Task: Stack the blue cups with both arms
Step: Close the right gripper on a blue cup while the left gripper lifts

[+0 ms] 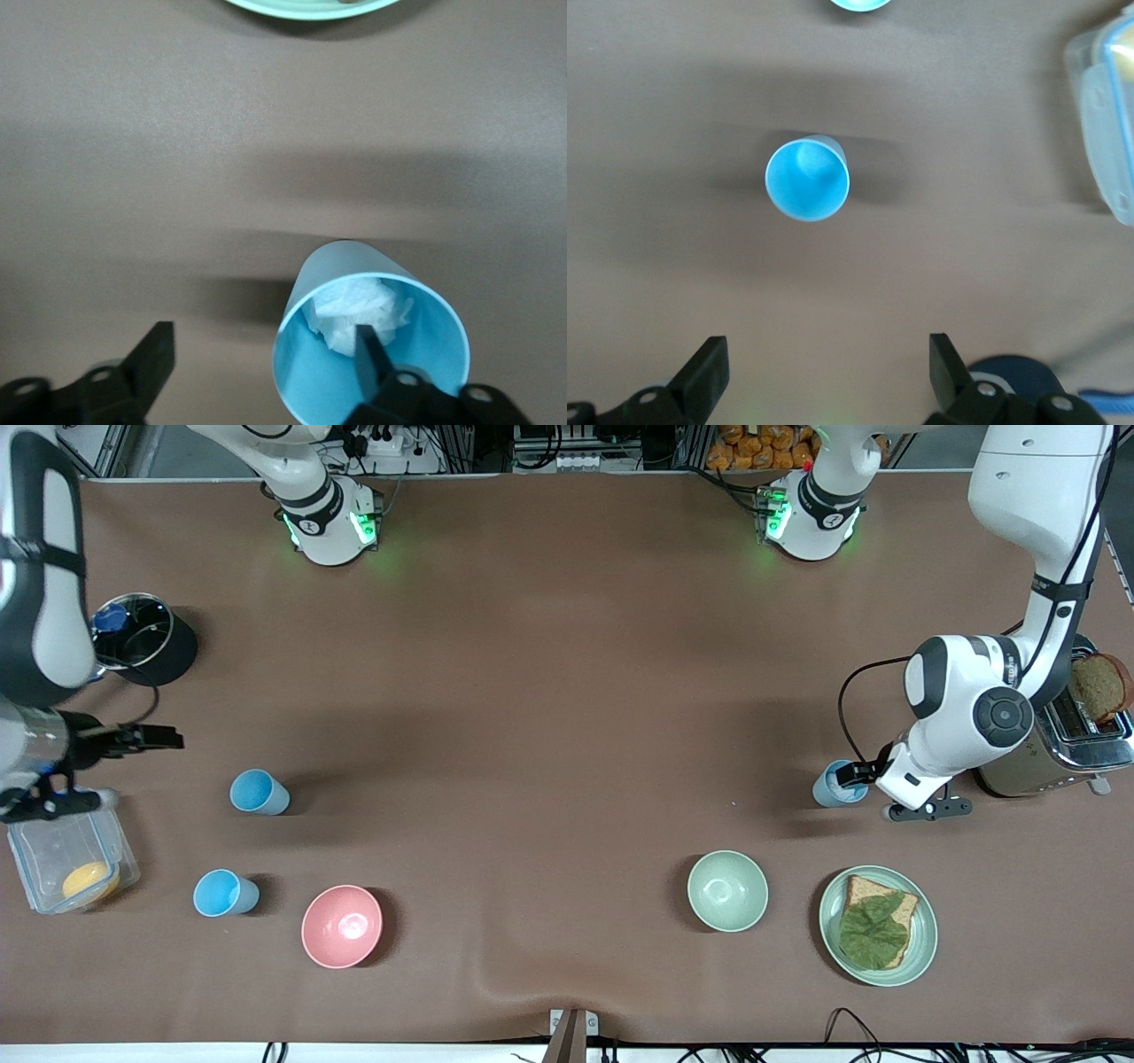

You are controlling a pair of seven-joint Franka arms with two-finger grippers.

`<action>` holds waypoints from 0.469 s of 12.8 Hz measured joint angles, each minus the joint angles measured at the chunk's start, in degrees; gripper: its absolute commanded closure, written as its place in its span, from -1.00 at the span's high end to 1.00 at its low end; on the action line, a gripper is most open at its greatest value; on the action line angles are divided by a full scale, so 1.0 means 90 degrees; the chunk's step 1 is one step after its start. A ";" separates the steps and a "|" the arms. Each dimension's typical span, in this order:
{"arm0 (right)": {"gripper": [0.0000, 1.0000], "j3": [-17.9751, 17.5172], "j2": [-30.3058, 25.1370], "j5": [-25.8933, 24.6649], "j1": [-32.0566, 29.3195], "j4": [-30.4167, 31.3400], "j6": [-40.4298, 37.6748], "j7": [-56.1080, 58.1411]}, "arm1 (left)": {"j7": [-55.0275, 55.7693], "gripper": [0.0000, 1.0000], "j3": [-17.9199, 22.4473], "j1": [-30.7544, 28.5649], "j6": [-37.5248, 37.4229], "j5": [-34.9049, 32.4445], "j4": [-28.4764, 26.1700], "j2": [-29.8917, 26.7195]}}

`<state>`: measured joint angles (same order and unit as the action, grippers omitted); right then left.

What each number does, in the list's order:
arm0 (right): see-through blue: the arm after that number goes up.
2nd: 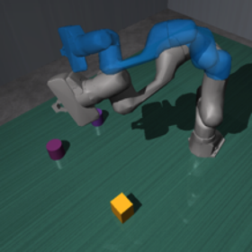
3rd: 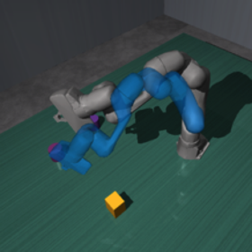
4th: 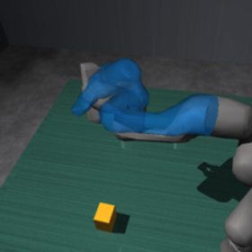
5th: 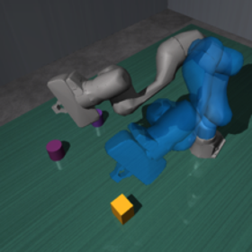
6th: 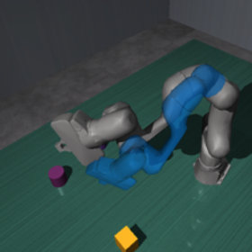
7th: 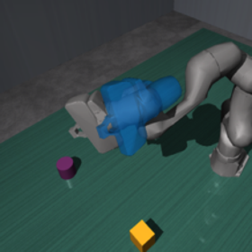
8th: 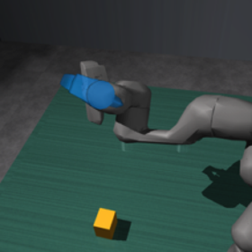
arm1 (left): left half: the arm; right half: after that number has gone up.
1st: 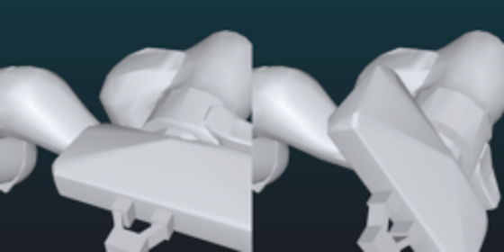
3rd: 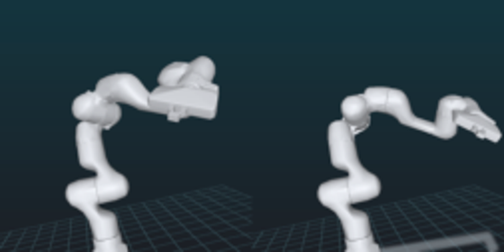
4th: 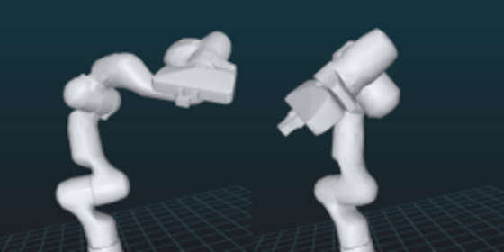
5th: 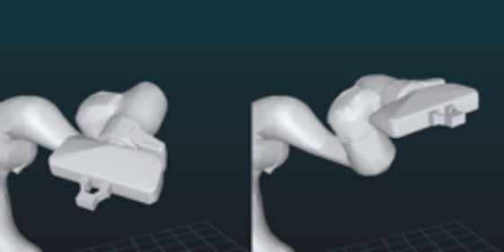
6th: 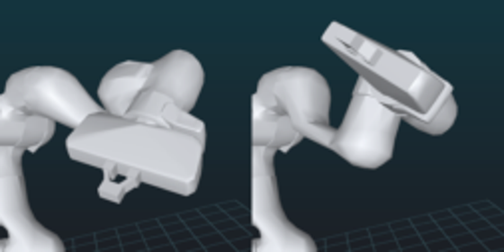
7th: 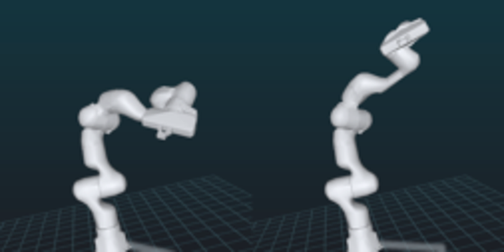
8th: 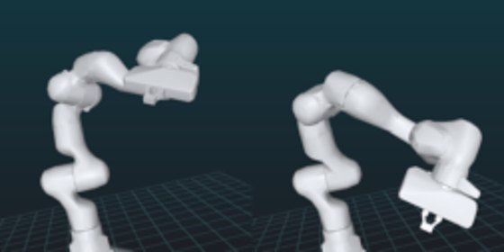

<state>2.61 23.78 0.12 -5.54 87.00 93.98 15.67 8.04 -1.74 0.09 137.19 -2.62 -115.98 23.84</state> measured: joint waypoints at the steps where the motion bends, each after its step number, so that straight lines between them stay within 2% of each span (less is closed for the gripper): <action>1: 1.00 -0.0004 0.0134 0.0004 0.0006 0.0164 0.0345 -0.0005 | 0.0000 -0.24 0.0000 0.0000 0.0001 0.0000 0.0000 0.0002; 3: 1.00 -0.0002 0.0280 0.0005 0.0003 0.0584 0.1032 -0.0036 | 0.0000 -0.88 -0.0003 0.0003 0.0002 0.0000 0.0000 0.0002; 4: 1.00 0.0008 0.0304 0.0005 -0.0011 0.0820 0.1407 -0.0051 | 0.0000 -1.00 -0.0007 0.0005 0.0002 0.0000 0.0000 0.0002; 6: 1.00 0.0015 0.0313 0.0009 -0.0031 0.1294 0.2237 -0.0219 | 0.0000 -1.00 -0.0010 0.0009 0.0003 0.0000 0.0001 0.0002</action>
<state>2.74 26.59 0.20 -5.82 98.64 114.11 13.69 8.04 -1.83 0.17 137.22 -2.62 -115.98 23.86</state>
